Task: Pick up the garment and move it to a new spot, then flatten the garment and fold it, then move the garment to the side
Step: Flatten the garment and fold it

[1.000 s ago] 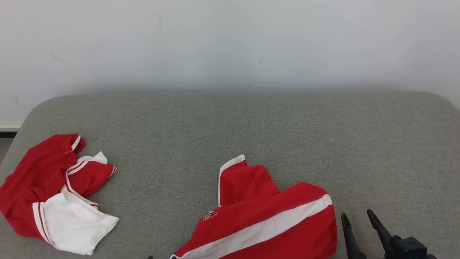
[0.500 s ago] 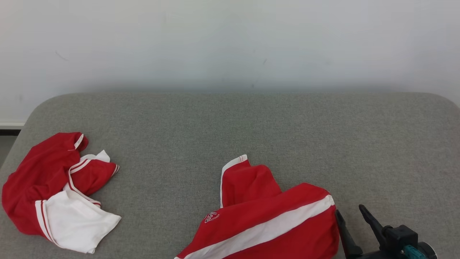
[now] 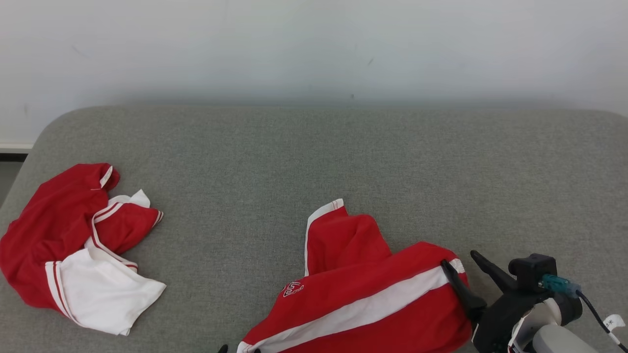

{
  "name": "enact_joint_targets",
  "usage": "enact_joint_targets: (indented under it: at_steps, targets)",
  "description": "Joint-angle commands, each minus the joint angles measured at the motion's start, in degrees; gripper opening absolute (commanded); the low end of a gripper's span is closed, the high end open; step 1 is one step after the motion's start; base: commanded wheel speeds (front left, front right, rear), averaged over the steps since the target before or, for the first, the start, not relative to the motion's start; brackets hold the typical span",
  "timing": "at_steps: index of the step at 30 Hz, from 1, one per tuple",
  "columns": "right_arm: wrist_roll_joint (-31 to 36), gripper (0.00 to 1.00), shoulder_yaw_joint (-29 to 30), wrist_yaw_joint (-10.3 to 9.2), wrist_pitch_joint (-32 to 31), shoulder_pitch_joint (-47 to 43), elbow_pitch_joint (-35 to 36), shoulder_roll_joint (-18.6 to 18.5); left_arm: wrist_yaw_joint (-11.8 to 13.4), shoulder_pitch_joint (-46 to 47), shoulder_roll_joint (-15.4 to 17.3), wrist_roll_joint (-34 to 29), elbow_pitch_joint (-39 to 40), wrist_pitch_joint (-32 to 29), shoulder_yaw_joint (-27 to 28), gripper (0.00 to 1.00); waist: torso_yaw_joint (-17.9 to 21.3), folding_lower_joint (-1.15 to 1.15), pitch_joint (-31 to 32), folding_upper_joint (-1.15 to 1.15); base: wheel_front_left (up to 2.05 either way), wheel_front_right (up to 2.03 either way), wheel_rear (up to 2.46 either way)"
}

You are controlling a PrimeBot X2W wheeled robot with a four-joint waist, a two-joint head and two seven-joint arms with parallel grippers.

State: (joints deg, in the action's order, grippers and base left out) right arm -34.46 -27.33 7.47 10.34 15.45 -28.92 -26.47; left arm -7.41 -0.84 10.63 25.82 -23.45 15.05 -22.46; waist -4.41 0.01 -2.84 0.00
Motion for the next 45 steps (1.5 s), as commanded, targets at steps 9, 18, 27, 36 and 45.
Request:
enact_joint_targets:
  at_steps: [9, 18, 27, 36, 45]
  targets:
    - [-13.67, 0.00, -11.71, 0.06, -2.99, 6.79, -0.27, -5.05, -0.04, 5.97, 0.22, 2.56, -3.05, 0.19, -4.91, 0.00, -2.05, -0.01, -1.94, 0.00, 0.00, 0.00, 0.00]
    - [-16.40, 0.00, -16.36, 0.06, 3.14, 5.11, 0.38, -6.78, -0.04, 2.78, -0.03, 2.53, 2.19, 0.18, -0.69, 0.00, -1.14, -0.01, 0.46, 0.00, 0.00, 0.00, 0.00]
    - [-17.28, 0.00, -16.44, 0.06, 4.63, 2.89, 0.98, -6.53, -0.04, -1.11, 0.05, 4.05, 3.54, 0.19, -1.31, 0.00, -0.05, -0.01, 1.68, 0.00, 0.00, 0.00, 0.00]
    - [-15.66, 1.00, -16.10, 0.06, 4.85, 3.30, 0.74, -6.42, -0.04, 1.17, 1.87, 5.82, -0.87, 0.19, -3.80, 1.00, 1.27, -0.01, 2.12, 0.00, 0.00, 0.00, 0.00]
    - [-16.63, 1.00, -16.65, 0.06, 4.86, 4.95, 0.57, -7.66, -0.04, 4.97, 1.91, 9.02, -4.80, 0.19, -4.84, 1.00, 2.37, -0.01, 1.06, 0.00, 0.00, 0.00, 0.00]
